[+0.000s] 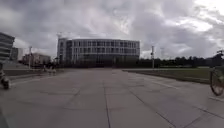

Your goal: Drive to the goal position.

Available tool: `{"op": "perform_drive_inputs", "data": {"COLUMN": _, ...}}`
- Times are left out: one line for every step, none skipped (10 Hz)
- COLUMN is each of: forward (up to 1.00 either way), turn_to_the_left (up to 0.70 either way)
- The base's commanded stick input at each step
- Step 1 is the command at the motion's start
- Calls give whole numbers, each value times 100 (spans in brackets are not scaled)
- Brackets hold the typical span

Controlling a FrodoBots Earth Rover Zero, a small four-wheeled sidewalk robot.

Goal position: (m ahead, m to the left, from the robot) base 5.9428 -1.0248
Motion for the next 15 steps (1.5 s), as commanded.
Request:
{"op": "perform_drive_inputs", "data": {"forward": 70, "turn_to_the_left": 0}}
{"op": "perform_drive_inputs", "data": {"forward": 70, "turn_to_the_left": -9}}
{"op": "perform_drive_inputs", "data": {"forward": 70, "turn_to_the_left": -21}}
{"op": "perform_drive_inputs", "data": {"forward": 70, "turn_to_the_left": -33}}
{"op": "perform_drive_inputs", "data": {"forward": 70, "turn_to_the_left": -35}}
{"op": "perform_drive_inputs", "data": {"forward": 70, "turn_to_the_left": -35}}
{"op": "perform_drive_inputs", "data": {"forward": 70, "turn_to_the_left": -35}}
{"op": "perform_drive_inputs", "data": {"forward": 70, "turn_to_the_left": -35}}
{"op": "perform_drive_inputs", "data": {"forward": 70, "turn_to_the_left": -15}}
{"op": "perform_drive_inputs", "data": {"forward": 70, "turn_to_the_left": 0}}
{"op": "perform_drive_inputs", "data": {"forward": 70, "turn_to_the_left": 0}}
{"op": "perform_drive_inputs", "data": {"forward": 70, "turn_to_the_left": 0}}
{"op": "perform_drive_inputs", "data": {"forward": 70, "turn_to_the_left": 0}}
{"op": "perform_drive_inputs", "data": {"forward": 70, "turn_to_the_left": 0}}
{"op": "perform_drive_inputs", "data": {"forward": 70, "turn_to_the_left": 0}}
